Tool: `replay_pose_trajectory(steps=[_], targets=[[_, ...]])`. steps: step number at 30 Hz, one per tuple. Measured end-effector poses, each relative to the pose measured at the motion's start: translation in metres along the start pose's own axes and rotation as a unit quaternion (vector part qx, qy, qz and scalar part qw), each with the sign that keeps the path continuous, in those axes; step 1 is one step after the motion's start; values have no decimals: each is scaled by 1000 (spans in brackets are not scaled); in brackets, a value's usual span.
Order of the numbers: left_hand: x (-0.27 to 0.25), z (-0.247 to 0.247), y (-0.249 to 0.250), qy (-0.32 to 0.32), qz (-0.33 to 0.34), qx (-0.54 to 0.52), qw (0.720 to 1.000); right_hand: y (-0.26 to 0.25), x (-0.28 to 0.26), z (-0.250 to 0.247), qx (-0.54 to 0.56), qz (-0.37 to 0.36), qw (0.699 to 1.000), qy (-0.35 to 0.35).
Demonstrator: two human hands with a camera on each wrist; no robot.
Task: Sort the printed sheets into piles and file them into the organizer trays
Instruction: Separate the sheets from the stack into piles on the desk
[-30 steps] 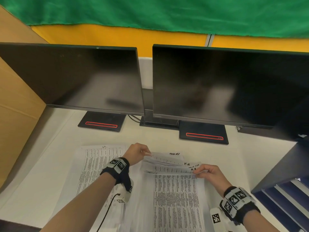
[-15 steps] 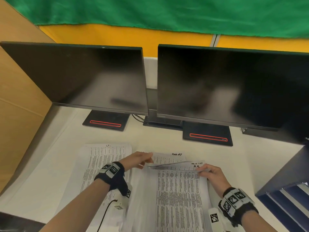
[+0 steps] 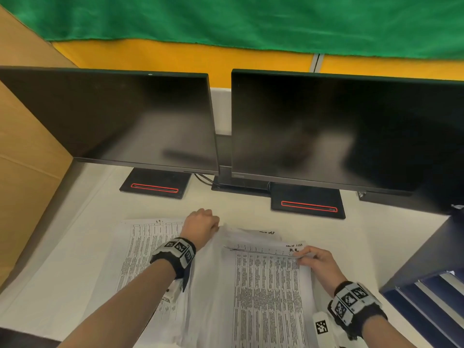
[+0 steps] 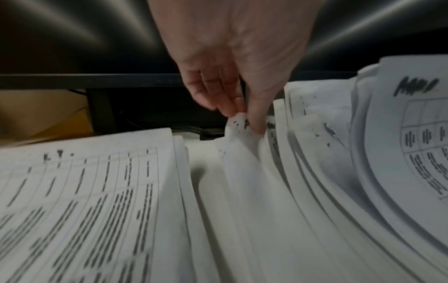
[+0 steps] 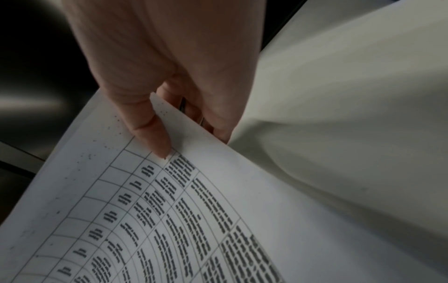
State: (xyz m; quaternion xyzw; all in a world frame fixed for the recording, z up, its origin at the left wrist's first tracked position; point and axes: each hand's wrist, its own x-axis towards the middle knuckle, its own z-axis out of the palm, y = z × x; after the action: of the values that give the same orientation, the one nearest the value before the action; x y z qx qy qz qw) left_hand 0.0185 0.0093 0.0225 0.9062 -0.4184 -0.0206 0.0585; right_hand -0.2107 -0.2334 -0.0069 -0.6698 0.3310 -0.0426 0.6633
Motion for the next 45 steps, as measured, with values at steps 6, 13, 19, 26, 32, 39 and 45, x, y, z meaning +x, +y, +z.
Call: replay_pose_trajectory(steps=[6, 13, 19, 26, 32, 39, 45], targets=[[11, -43, 15, 106, -20, -156, 982, -8, 8, -7, -23, 2, 1000, 3], [20, -153, 25, 277, -30, -301, 912, -9, 11, -4, -1, 51, 999, 2], [28, -197, -5, 378, -72, -377, 842, -12, 8, 1, 36, 69, 997, 22], [20, -85, 5, 158, -79, -405, 897, -16, 5, 1, 36, 94, 995, 10], [-14, 7, 43, 22, -83, -402, 912, -12, 7, -3, 125, 139, 982, 10], [-15, 37, 56, -2, -142, -390, 910, -7, 5, -5, 156, 115, 980, -34], [15, 29, 34, 33, -280, -410, 867, -2, 4, -8, 106, 100, 989, -28]])
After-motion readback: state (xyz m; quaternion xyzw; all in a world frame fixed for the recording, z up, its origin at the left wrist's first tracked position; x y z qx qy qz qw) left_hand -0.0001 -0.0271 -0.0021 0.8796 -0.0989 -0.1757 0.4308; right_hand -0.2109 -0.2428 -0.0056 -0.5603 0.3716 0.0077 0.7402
